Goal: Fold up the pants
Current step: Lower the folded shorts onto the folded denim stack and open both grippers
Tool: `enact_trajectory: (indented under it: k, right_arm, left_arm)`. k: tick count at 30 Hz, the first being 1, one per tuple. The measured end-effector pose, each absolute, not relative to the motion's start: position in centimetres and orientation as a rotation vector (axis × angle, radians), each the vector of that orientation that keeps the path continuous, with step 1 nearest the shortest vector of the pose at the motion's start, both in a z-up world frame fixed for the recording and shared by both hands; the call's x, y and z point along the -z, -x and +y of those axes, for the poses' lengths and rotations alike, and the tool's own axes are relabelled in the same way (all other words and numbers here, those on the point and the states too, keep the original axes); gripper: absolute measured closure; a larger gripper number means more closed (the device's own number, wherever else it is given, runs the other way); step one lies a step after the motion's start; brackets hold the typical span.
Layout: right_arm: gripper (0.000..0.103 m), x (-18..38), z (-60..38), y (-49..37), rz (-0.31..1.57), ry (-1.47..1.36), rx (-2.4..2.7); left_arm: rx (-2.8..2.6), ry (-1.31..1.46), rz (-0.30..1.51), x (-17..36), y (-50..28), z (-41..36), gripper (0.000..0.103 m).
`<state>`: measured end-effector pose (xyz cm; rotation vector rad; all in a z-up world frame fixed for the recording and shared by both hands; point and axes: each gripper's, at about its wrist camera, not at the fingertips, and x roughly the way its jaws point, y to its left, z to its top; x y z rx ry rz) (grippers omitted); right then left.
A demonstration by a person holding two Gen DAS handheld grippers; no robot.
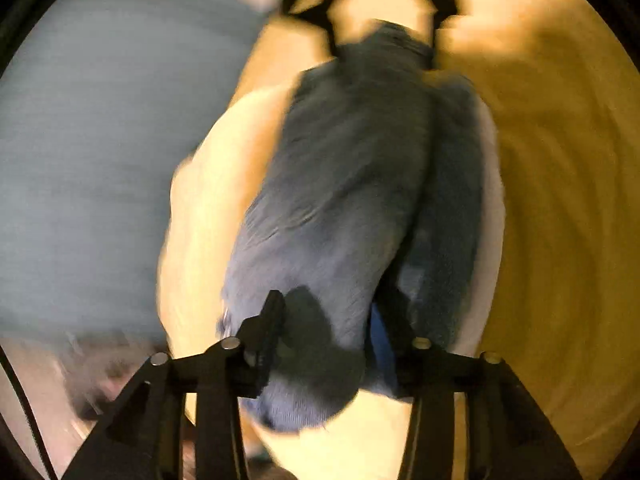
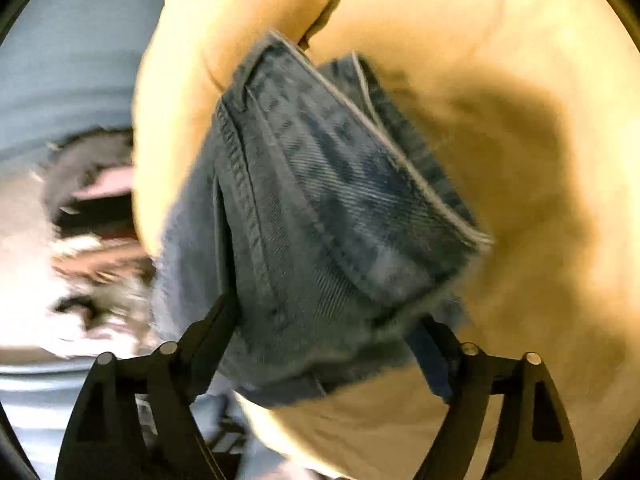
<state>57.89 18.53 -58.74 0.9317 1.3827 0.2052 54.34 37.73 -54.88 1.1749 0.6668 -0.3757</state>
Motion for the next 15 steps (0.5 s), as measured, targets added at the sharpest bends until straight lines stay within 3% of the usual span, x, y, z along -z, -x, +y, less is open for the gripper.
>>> enact_trajectory:
  k: [3, 4, 7, 8, 11, 15]
  right_arm:
    - [0.006, 52.7, 20.6, -57.0, 1.376, -0.565, -0.118]
    - [0.006, 49.5, 21.9, -55.9, 1.33, -0.386, -0.082]
    - [0.006, 43.1, 24.7, -53.2, 1.223, -0.1, -0.012]
    - [0.006, 41.0, 25.4, -52.4, 1.194, -0.062, 0.0]
    - [0.006, 35.5, 24.6, -51.4, 1.122, -0.003, 0.025]
    - [0.005, 28.1, 23.0, -47.7, 1.051, 0.015, 0.034]
  left_arm:
    - [0.276, -0.878, 0.829, 50.7, -55.6, 38.1, 0.052]
    - [0.24, -0.762, 0.885, 49.0, -56.1, 38.4, 0.042]
    - [0.147, -0.477, 0.955, 44.3, -55.2, 39.0, 0.033]
    - [0.118, -0.395, 0.965, 42.4, -54.9, 39.2, 0.029]
    - [0.077, -0.213, 0.998, 38.4, -51.7, 39.9, 0.004]
    - [0.027, -0.066, 1.002, 31.8, -49.9, 39.8, 0.003]
